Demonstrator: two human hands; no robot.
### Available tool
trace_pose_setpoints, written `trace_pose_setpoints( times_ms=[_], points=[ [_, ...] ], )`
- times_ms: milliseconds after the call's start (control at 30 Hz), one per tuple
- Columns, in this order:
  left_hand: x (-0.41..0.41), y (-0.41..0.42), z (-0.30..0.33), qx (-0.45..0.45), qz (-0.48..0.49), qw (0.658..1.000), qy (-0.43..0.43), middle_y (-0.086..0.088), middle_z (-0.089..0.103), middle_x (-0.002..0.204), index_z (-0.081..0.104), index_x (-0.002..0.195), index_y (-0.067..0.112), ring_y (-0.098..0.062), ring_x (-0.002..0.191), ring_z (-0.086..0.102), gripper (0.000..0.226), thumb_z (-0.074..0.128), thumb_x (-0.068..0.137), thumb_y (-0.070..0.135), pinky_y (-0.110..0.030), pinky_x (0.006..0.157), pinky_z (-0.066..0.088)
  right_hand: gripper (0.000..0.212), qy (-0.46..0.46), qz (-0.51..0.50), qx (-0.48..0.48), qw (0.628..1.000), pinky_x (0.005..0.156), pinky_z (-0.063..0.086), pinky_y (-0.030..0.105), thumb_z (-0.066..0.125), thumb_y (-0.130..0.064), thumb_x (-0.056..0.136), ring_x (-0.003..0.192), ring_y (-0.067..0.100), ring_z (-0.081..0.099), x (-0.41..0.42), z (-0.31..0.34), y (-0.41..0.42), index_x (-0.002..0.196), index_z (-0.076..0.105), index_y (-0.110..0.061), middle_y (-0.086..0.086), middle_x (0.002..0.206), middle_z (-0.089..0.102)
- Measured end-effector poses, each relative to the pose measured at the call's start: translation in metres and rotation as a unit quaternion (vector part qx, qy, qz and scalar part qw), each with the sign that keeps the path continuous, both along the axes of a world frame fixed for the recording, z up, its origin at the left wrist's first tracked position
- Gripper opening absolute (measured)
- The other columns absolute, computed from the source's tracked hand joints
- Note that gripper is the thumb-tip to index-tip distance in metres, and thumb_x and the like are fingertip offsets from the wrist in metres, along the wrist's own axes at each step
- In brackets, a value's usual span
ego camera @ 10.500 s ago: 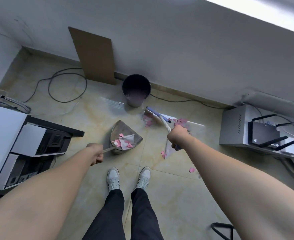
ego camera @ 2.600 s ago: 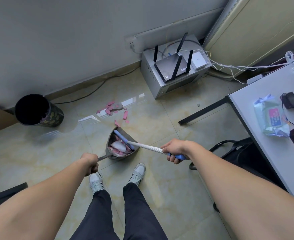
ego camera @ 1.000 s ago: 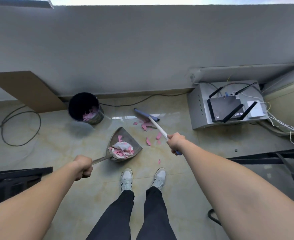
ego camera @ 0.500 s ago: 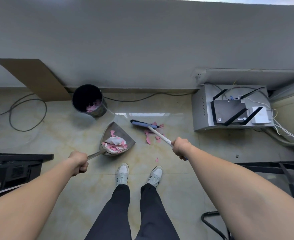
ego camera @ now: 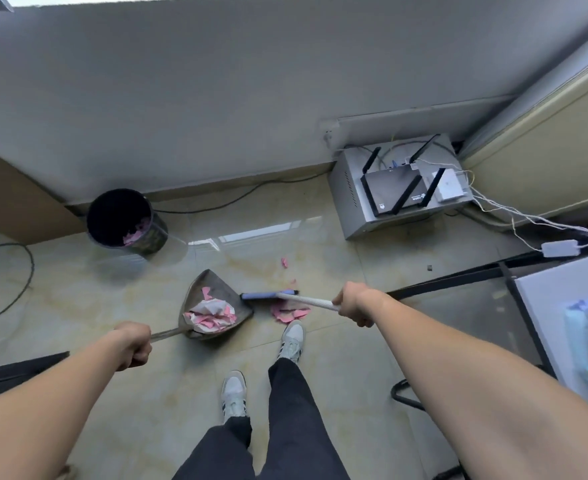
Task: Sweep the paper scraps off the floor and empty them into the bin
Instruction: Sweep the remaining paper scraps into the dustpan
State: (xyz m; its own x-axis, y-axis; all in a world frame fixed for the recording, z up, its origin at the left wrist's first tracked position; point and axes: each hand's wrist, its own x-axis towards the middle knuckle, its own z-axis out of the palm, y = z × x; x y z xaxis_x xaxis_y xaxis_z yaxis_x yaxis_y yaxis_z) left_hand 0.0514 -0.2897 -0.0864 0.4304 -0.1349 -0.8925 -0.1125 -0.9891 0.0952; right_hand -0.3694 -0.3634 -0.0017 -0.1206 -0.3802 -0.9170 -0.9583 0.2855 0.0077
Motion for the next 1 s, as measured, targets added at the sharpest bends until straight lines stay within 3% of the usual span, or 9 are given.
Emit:
trace_pose_setpoints(
  times_ms=[67,200,367,600,767,901,1001],
  points=[
    [0.000,0.005,0.002,0.008,-0.032,0.999,0.006,-0.003,0.036,0.047,0.040,0.083,0.006,-0.006,0.024,0.020,0.021,0.024,0.094,-0.001,-0.008,0.040,0.026,0.045,-0.001,-0.035,0.003,0.999,0.041,0.038,0.024,0.039,-0.001,0.093,0.044,0.021,0.041,-0.006,0.006,0.019,0.129,0.064,-0.012,0.011,0.070,0.049],
    [0.001,0.016,0.007,0.021,-0.087,0.996,0.016,-0.006,0.036,0.054,0.041,0.088,0.004,-0.008,0.025,0.021,0.017,0.025,0.092,-0.001,-0.010,0.040,0.023,0.046,-0.008,-0.110,-0.022,0.994,0.043,0.036,0.024,0.039,-0.006,0.093,0.046,0.021,0.040,-0.012,0.012,0.043,0.129,0.064,-0.019,0.011,0.071,0.048],
    [0.000,0.043,0.013,0.022,-0.148,0.989,0.008,-0.006,0.037,0.044,0.039,0.079,0.005,-0.009,0.035,0.026,0.016,0.027,0.087,-0.004,-0.020,0.053,0.017,0.049,-0.023,-0.147,-0.073,0.986,0.041,0.037,0.024,0.037,-0.009,0.095,0.046,0.022,0.041,0.000,0.010,0.061,0.137,0.058,-0.023,0.014,0.089,0.050],
    [-0.011,0.054,0.003,0.016,-0.190,0.981,-0.014,-0.011,0.041,0.049,0.040,0.071,0.003,-0.012,0.035,0.031,0.022,0.029,0.088,-0.004,-0.016,0.050,0.022,0.050,-0.018,-0.206,-0.128,0.970,0.040,0.039,0.021,0.040,-0.017,0.093,0.049,0.024,0.048,0.024,-0.025,0.061,0.139,0.055,-0.032,0.012,0.103,0.056],
    [-0.009,0.066,-0.006,0.032,-0.245,0.969,-0.010,-0.016,0.047,0.058,0.043,0.063,0.004,-0.020,0.044,0.042,0.029,0.036,0.090,-0.004,-0.017,0.042,0.030,0.041,-0.021,-0.202,-0.105,0.974,0.048,0.041,0.027,0.040,-0.011,0.098,0.050,0.023,0.046,0.048,-0.055,0.053,0.135,0.058,-0.020,0.020,0.114,0.057],
    [-0.001,0.073,-0.006,0.038,-0.253,0.966,-0.023,-0.016,0.048,0.058,0.043,0.061,0.003,-0.022,0.045,0.043,0.028,0.038,0.087,-0.005,-0.021,0.042,0.031,0.038,0.008,-0.189,-0.066,0.980,0.043,0.037,0.023,0.039,0.000,0.094,0.044,0.021,0.044,0.056,-0.060,0.063,0.126,0.060,-0.006,0.018,0.086,0.053],
    [0.003,0.074,-0.006,0.030,-0.249,0.968,-0.016,-0.017,0.049,0.057,0.044,0.060,0.002,-0.021,0.044,0.044,0.032,0.039,0.091,-0.001,-0.022,0.045,0.035,0.042,0.006,-0.202,-0.034,0.979,0.040,0.034,0.021,0.037,0.004,0.093,0.041,0.019,0.041,0.055,-0.053,0.080,0.127,0.060,-0.005,0.017,0.080,0.051]
  ],
)
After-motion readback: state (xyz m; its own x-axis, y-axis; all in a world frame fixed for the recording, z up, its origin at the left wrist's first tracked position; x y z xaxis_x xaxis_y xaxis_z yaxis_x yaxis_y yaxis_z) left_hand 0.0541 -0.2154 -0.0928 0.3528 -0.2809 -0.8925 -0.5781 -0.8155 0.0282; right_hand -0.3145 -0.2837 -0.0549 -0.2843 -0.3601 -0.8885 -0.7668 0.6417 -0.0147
